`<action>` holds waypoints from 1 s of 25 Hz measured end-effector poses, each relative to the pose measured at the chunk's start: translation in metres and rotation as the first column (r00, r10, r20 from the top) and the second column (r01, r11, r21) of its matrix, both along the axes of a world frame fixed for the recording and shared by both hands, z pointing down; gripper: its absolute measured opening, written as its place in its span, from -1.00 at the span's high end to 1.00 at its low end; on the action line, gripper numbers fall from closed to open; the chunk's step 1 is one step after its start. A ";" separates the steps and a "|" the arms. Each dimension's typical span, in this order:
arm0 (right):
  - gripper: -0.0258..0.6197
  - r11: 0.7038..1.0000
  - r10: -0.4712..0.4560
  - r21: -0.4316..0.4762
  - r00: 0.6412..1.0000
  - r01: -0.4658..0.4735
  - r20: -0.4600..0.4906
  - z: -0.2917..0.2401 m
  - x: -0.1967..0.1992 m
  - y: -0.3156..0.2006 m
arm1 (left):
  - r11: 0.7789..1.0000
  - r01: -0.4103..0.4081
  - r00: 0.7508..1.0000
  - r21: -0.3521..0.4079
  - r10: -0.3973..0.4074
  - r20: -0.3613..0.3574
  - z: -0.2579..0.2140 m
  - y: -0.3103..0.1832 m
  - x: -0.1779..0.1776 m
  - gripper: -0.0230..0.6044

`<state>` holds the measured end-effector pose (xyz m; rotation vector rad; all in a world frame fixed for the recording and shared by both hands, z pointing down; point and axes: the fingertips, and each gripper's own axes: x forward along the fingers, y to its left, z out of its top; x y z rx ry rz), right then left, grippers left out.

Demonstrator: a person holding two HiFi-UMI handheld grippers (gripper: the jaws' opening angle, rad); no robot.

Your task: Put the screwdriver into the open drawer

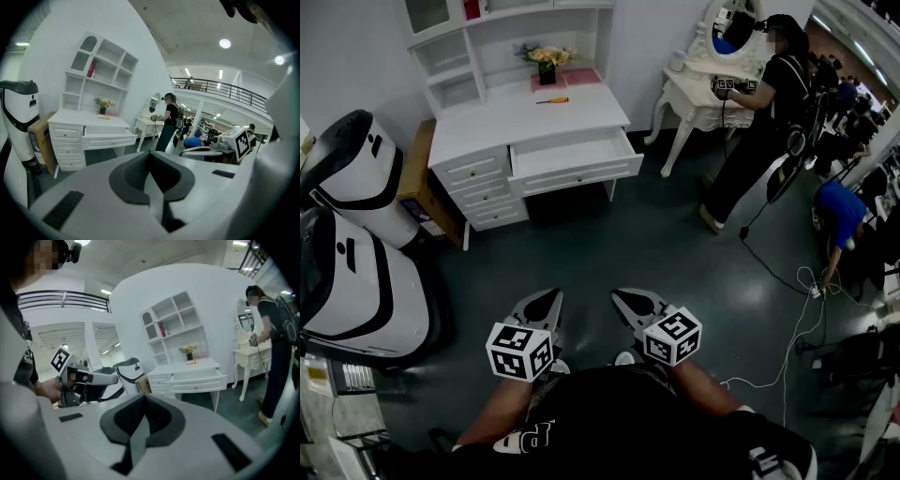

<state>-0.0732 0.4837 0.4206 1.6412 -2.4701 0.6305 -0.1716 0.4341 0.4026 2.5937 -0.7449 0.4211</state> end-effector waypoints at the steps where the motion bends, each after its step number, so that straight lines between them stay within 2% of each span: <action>1: 0.90 1.000 0.000 0.003 1.000 0.000 -0.001 0.000 -0.001 0.000 | 1.000 0.000 1.000 0.004 0.000 -0.002 -0.001 0.000 -0.001 0.89; 9: 0.90 1.000 -0.001 0.009 1.000 0.001 -0.012 0.000 -0.011 0.001 | 1.000 -0.011 1.000 0.005 0.011 0.003 0.002 0.000 -0.011 0.89; 15: 0.90 1.000 -0.007 0.005 1.000 0.006 0.004 -0.005 -0.019 0.002 | 0.998 -0.048 0.997 0.031 0.045 0.070 0.008 0.002 -0.016 0.89; 17: 0.90 1.000 -0.001 0.002 1.000 0.001 0.023 -0.008 -0.023 0.001 | 0.998 -0.052 0.997 0.023 0.050 0.064 0.009 0.002 -0.020 0.89; 25: 0.89 1.000 -0.004 0.003 1.000 0.004 0.000 -0.003 -0.052 -0.009 | 0.998 -0.060 0.996 0.024 0.059 0.066 0.011 -0.002 -0.040 0.89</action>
